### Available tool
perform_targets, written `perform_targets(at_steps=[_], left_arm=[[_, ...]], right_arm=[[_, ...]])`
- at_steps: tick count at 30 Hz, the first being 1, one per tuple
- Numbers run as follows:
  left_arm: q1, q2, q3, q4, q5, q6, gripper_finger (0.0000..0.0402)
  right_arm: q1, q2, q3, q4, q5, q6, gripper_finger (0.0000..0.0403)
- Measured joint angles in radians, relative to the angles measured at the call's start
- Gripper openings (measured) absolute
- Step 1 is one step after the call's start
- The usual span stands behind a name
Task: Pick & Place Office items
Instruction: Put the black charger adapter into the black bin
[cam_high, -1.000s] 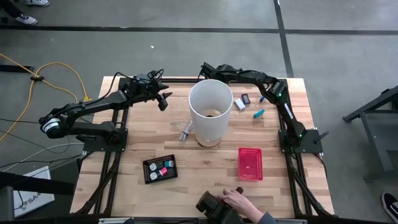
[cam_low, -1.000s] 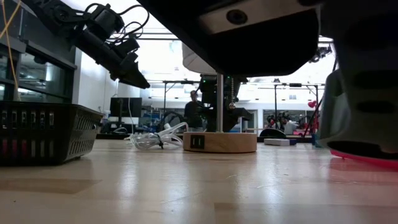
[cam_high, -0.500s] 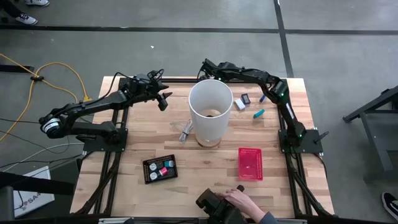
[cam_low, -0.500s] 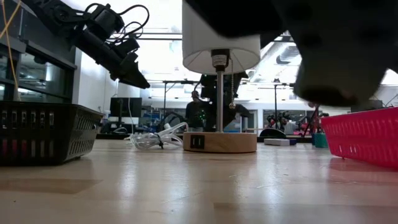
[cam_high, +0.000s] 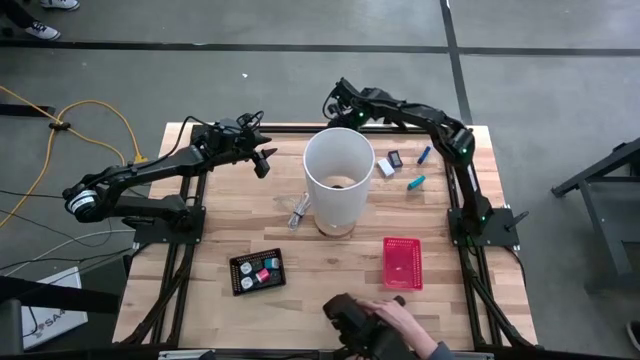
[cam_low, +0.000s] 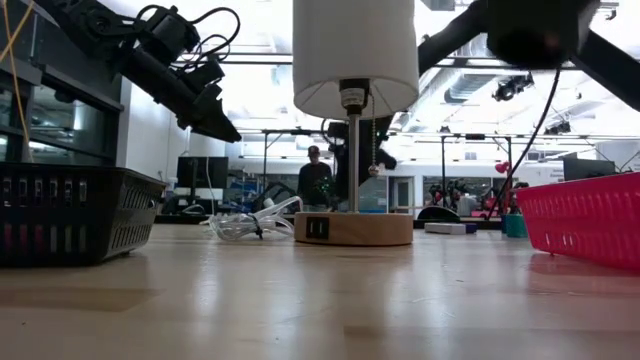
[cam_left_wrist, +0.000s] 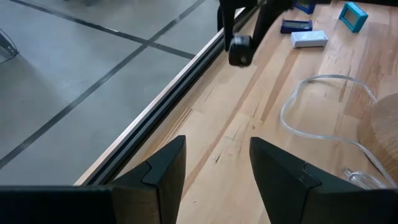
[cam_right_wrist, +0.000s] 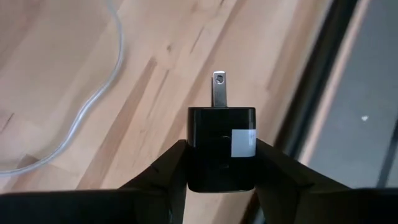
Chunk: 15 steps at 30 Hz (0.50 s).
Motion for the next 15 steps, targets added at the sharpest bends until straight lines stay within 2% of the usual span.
perform_targets(at_steps=[15], left_arm=[[0.0,0.0,0.0,0.001,0.0,0.0,0.0172]], right_arm=[[0.01,-0.2,0.0,0.042,0.002,0.064,0.0139]])
